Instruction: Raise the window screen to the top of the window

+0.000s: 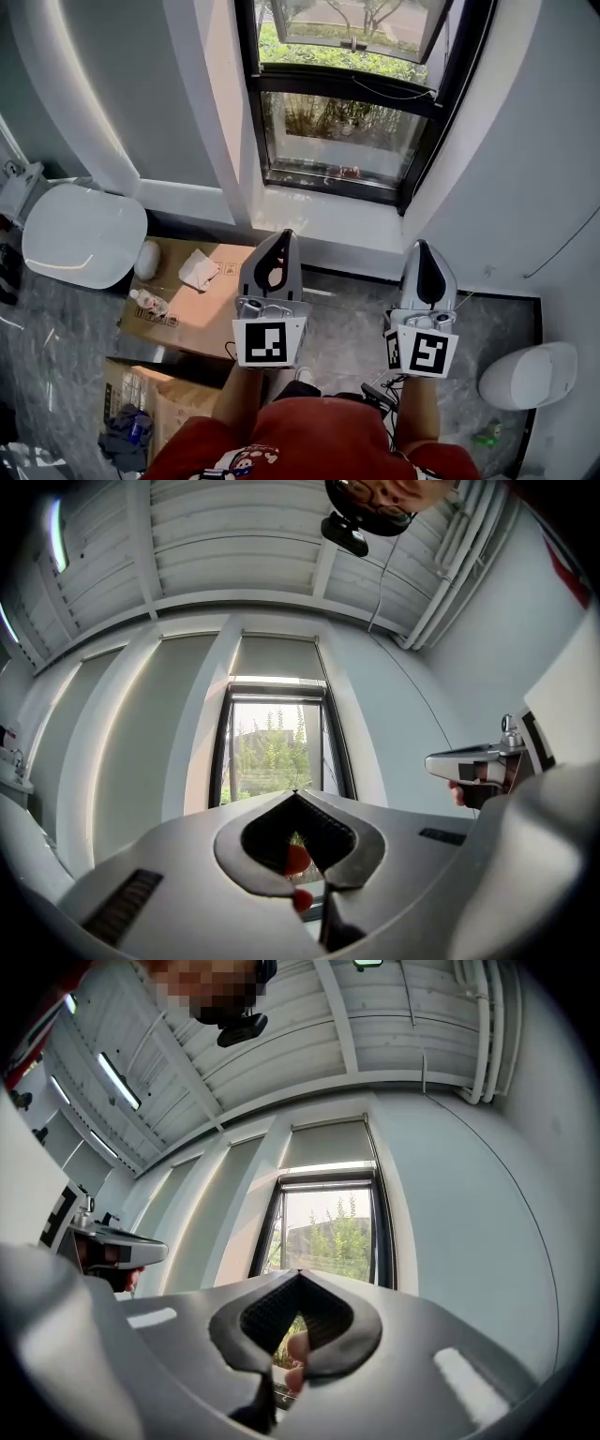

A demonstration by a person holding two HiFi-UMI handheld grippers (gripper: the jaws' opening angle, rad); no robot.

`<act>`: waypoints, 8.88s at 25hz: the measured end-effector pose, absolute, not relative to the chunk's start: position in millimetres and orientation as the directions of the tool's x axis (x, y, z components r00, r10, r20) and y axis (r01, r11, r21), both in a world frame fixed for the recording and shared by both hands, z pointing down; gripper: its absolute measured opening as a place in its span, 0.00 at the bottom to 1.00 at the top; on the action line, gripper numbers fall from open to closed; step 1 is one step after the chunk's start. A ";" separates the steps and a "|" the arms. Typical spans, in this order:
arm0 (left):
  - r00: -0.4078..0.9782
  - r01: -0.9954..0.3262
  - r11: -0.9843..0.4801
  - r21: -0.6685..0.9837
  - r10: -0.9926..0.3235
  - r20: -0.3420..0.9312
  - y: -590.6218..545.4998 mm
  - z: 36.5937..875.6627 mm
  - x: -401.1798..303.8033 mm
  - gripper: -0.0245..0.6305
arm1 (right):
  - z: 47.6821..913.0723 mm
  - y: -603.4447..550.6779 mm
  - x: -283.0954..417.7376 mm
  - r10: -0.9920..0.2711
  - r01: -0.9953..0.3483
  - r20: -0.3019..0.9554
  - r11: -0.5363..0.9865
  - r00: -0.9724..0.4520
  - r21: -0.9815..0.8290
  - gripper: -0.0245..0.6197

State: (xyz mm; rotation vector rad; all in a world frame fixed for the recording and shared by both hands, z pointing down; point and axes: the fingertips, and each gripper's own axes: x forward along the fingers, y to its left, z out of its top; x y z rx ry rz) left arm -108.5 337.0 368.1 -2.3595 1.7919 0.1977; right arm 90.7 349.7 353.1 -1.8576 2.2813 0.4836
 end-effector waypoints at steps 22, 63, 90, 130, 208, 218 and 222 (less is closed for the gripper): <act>0.298 -0.954 -0.281 -0.103 -0.929 -0.219 206.3 373.0 -97.3 0.04 | 364.4 220.8 105.0 -0.918 -0.984 -0.357 0.149 -0.174 0.096 0.05; 0.287 -0.956 -0.265 -0.127 -0.935 -0.209 -141.8 363.6 -32.5 0.04 | 356.9 -130.0 173.5 -0.926 -0.985 -0.338 0.150 -0.169 0.084 0.05; 0.356 -0.934 -0.339 -0.111 -0.912 -0.206 -267.6 366.2 -65.8 0.04 | 349.0 -230.1 146.5 -0.942 -0.987 -0.322 0.048 -0.095 0.151 0.05; 0.459 -0.415 -0.365 -0.833 -0.875 0.155 -309.1 436.4 -47.6 0.22 | 446.5 -285.3 129.9 -0.942 -0.385 0.217 0.305 -0.256 0.871 0.32; 0.215 0.004 -0.049 -0.999 -0.975 0.049 -325.3 342.2 -39.8 0.09 | 346.7 -305.0 138.5 -1.000 -0.017 -0.029 -0.029 0.003 0.999 0.10; 0.221 0.032 0.049 -0.998 -0.974 -0.041 -327.1 290.7 -38.4 0.09 | 295.1 -307.8 139.4 -0.991 0.058 -0.133 -0.131 0.030 0.990 0.10; 0.223 0.013 0.097 -0.995 -0.970 -0.092 -328.8 257.3 -39.3 0.10 | 261.1 -310.0 138.5 -0.984 0.060 -0.175 -0.173 0.032 0.983 0.10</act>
